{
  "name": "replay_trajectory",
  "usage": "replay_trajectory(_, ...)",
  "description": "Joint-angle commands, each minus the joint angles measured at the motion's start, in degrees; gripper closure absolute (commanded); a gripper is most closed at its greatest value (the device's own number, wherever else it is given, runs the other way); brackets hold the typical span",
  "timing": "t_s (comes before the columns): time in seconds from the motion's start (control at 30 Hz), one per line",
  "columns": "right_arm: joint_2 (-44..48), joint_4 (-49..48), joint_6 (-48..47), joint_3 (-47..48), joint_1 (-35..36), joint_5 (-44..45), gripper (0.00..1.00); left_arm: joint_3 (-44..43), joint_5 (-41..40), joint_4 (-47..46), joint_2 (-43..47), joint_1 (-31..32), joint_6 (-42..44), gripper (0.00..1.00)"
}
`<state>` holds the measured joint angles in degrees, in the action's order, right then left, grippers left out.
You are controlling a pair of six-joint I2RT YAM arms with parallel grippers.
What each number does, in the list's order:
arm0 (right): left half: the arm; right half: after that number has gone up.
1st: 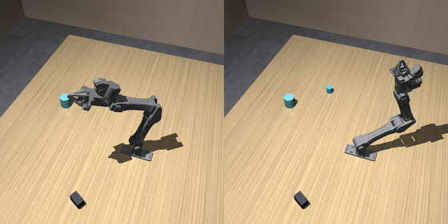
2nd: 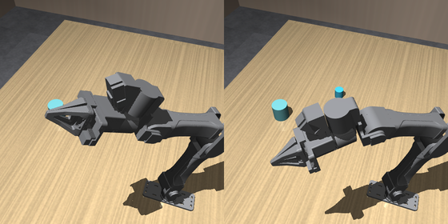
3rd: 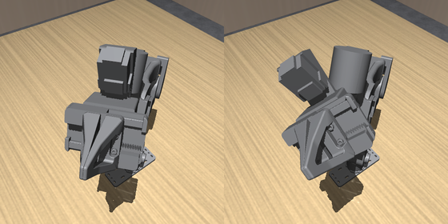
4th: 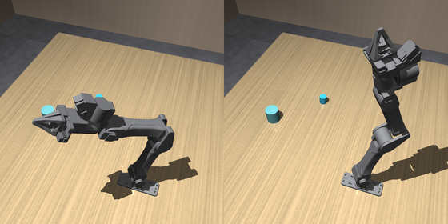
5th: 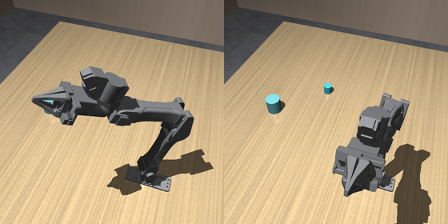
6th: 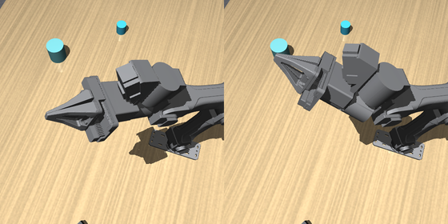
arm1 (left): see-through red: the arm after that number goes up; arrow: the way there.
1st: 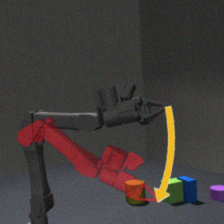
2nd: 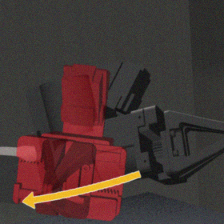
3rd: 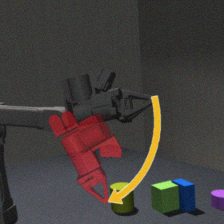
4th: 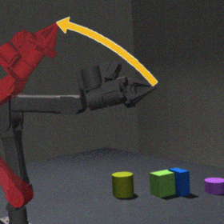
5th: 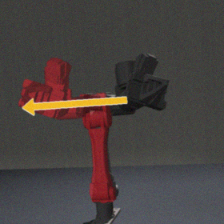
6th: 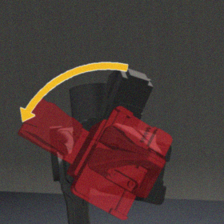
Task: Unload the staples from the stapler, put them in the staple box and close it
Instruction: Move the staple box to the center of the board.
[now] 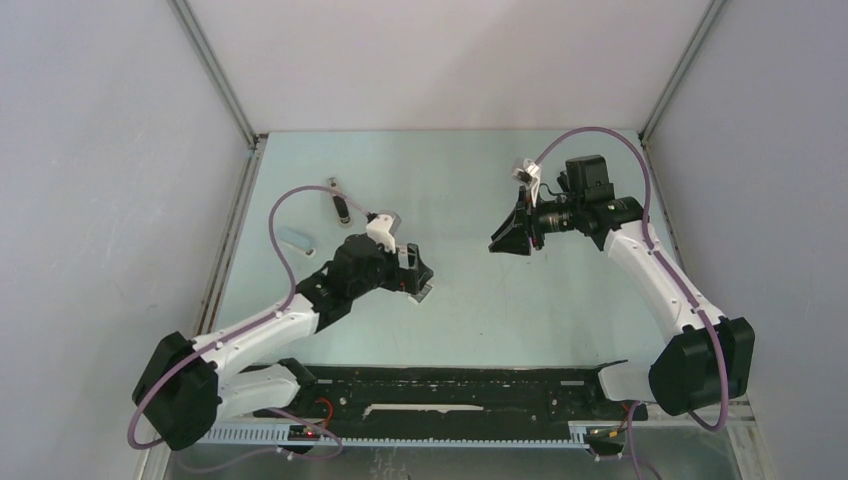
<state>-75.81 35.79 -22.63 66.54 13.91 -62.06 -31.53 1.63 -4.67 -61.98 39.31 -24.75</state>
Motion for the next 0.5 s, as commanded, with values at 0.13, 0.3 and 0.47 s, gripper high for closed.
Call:
replay_trajectory(0.13, 0.67, -1.16, 0.54, 0.02, -0.82, -1.23, 0.55, -9.05, -4.79, 12.22, -7.63, 3.94, 7.92, 0.04)
replay_trajectory(0.3, 0.53, -1.14, 0.65, 0.07, -0.99, -1.15, 0.55, -11.36, -6.08, 13.37, -12.88, 6.44, 11.45, 0.11)
replay_trajectory(0.47, 0.19, -1.19, 0.67, -0.01, -0.97, -1.45, 0.55, -13.55, -6.82, 13.48, -19.01, 7.28, 13.84, 0.17)
